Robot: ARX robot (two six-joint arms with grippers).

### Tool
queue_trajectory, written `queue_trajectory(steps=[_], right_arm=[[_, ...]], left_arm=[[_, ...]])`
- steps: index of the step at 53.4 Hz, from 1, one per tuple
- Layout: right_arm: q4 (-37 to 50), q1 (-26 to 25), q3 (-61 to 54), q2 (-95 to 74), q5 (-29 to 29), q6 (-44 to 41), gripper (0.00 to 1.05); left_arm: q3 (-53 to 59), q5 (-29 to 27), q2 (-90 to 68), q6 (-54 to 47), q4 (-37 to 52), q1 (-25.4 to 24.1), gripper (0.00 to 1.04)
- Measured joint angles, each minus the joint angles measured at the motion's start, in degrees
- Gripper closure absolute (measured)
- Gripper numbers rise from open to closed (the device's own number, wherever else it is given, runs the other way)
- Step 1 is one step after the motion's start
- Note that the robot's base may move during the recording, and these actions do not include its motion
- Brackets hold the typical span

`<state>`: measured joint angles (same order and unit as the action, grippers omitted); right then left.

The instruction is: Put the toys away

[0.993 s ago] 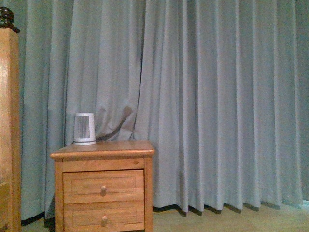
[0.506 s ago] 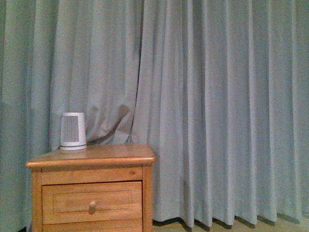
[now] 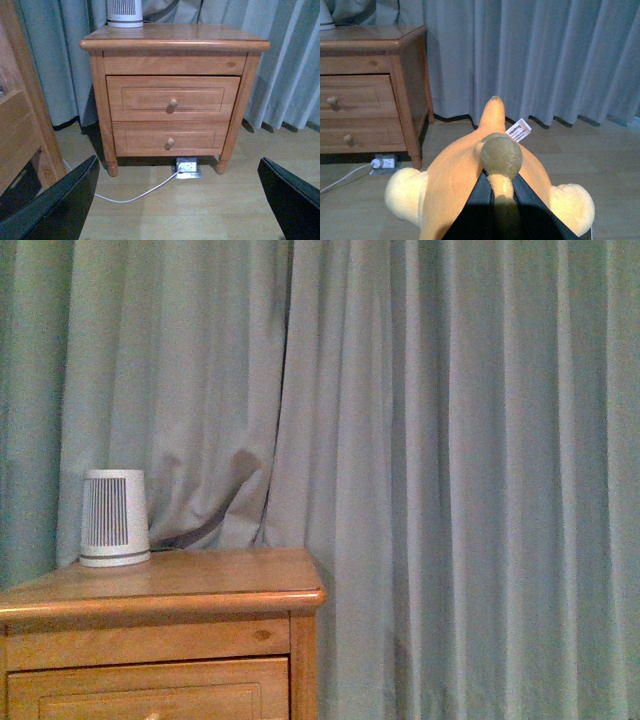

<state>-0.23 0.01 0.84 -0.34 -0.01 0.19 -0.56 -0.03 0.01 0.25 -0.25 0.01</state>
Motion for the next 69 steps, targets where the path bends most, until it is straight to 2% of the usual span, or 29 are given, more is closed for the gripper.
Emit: queue_trajectory(steps=[69], right_arm=[[0.00, 0.02, 0.00, 0.00, 0.04, 0.00, 0.99]], left_arm=[[0.00, -0.02, -0.07, 0.00, 0.00, 0.00, 0.06]])
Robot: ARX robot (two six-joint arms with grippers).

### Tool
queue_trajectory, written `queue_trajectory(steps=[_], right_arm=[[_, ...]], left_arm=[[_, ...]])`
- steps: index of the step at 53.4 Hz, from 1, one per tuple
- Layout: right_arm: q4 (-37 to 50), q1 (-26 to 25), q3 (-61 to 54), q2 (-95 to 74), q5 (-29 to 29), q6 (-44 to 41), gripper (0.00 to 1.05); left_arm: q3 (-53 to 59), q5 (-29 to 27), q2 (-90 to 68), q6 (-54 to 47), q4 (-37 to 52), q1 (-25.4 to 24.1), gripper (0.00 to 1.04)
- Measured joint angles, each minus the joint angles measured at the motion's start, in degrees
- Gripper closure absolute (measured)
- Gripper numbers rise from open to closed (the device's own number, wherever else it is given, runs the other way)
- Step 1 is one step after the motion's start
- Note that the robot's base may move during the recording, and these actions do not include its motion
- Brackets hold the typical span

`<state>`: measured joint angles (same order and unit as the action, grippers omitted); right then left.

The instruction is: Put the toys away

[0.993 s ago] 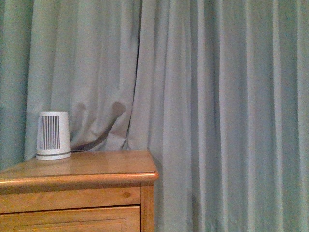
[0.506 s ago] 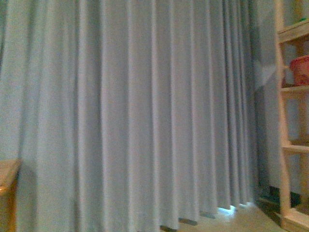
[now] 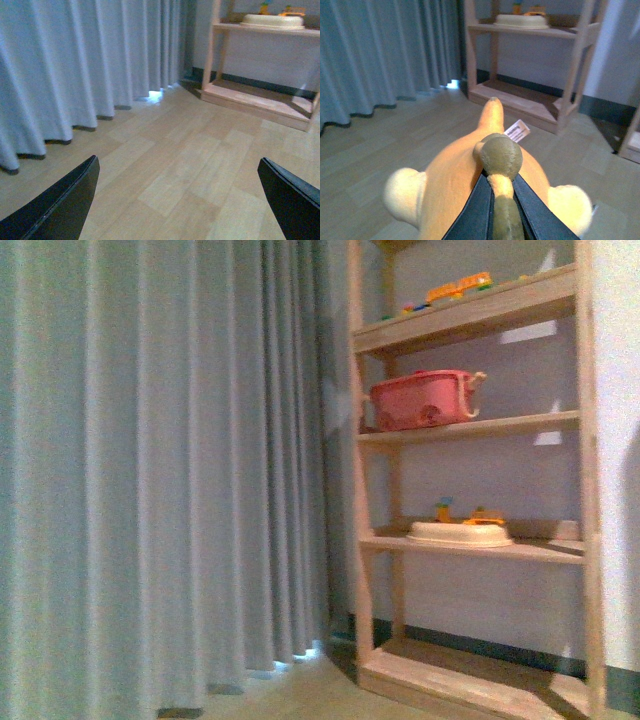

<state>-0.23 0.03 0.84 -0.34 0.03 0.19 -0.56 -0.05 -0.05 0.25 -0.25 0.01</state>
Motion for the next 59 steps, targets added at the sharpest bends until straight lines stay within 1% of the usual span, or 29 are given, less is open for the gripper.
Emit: queue_trajectory(steps=[22, 32, 59], right_arm=[[0.00, 0.00, 0.00, 0.00, -0.26, 0.00, 0.99], [0.00, -0.11, 0.00, 0.04, 0.48, 0.00, 0.99], [0.00, -0.09, -0.02, 0.04, -0.28, 0.00, 0.99]], left_arm=[[0.00, 0.00, 0.02, 0.00, -0.02, 0.00, 0.06], [0.00, 0.28, -0.07, -0.02, -0.02, 0.04, 0.06], [0.00, 0.04, -0.04, 0.00, -0.02, 0.04, 0.06]])
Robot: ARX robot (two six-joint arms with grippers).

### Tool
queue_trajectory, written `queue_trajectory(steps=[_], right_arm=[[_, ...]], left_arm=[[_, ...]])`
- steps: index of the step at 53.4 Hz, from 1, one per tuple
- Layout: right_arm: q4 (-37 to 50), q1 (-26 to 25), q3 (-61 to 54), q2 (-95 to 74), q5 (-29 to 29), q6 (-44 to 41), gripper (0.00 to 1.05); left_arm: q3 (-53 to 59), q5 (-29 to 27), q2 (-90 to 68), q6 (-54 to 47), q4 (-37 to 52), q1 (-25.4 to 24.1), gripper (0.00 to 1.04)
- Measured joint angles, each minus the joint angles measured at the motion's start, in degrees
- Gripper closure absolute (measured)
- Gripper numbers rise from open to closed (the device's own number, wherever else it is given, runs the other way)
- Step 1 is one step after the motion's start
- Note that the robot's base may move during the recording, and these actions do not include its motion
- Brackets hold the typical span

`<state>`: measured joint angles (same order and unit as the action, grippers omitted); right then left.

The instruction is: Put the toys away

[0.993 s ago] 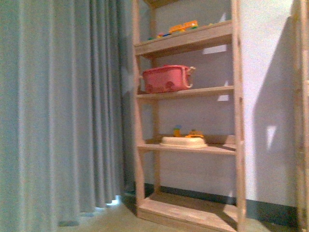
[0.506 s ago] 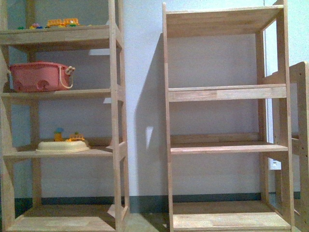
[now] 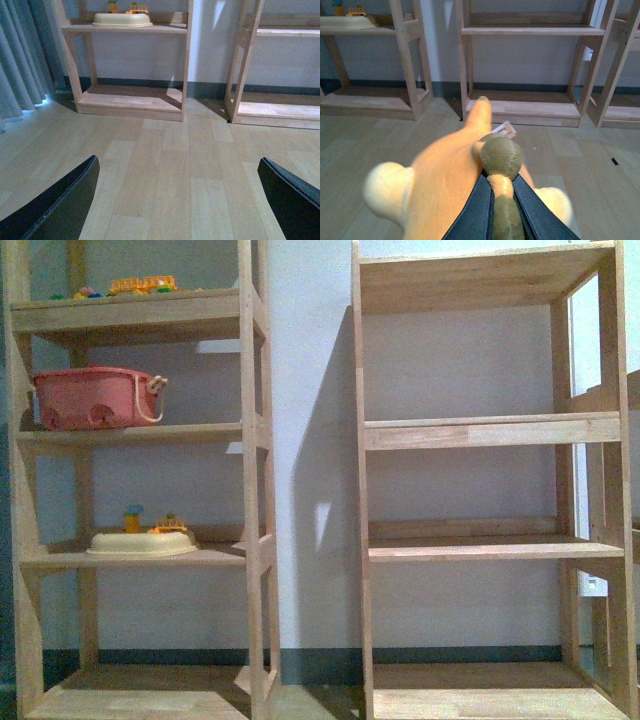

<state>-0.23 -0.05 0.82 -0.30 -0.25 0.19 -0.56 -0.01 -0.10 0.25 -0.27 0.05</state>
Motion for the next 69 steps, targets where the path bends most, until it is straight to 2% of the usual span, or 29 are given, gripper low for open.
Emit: queue_trajectory(steps=[69], right_arm=[[0.00, 0.00, 0.02, -0.04, 0.24, 0.00, 0.99]], left_arm=[[0.00, 0.00, 0.00, 0.00, 0.00, 0.00, 0.06]])
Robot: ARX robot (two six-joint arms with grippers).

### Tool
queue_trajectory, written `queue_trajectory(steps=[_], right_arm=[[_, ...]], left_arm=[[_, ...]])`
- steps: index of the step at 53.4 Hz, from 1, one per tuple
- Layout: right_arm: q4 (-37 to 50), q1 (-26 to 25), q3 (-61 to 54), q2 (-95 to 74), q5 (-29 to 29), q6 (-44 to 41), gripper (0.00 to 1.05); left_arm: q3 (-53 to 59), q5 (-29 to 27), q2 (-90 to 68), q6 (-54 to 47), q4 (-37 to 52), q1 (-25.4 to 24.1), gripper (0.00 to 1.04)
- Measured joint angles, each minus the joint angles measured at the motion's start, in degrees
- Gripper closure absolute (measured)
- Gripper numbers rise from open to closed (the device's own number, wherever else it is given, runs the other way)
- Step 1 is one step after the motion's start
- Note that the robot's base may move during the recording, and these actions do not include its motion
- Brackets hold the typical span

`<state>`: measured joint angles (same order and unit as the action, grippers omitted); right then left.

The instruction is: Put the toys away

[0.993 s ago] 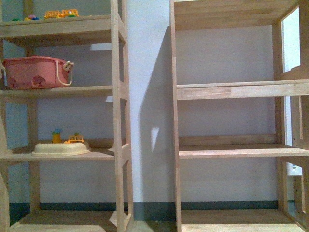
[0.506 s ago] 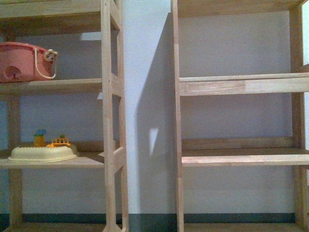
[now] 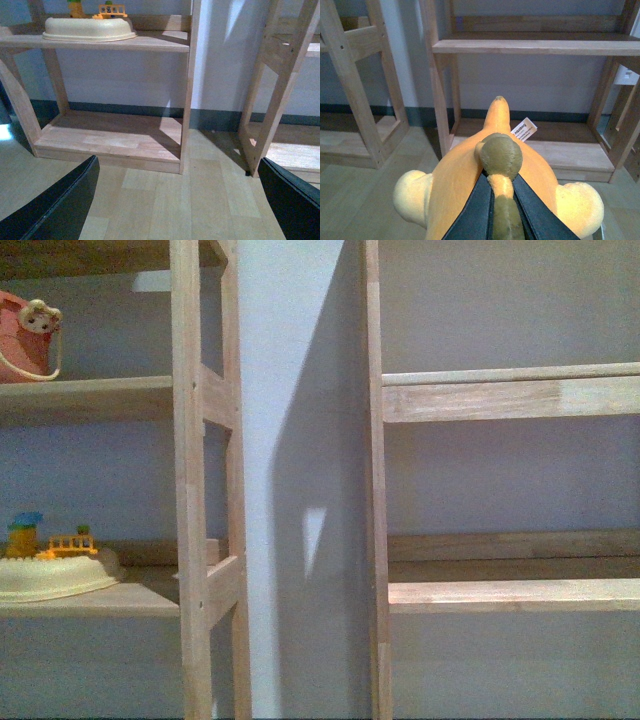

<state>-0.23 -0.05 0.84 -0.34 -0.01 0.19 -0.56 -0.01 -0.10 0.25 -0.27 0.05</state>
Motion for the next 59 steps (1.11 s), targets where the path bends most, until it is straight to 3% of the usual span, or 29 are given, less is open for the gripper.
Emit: queue_trajectory(steps=[59], right_arm=[[0.00, 0.00, 0.00, -0.02, 0.00, 0.00, 0.99]], left_arm=[[0.00, 0.00, 0.04, 0.00, 0.00, 0.00, 0.06]])
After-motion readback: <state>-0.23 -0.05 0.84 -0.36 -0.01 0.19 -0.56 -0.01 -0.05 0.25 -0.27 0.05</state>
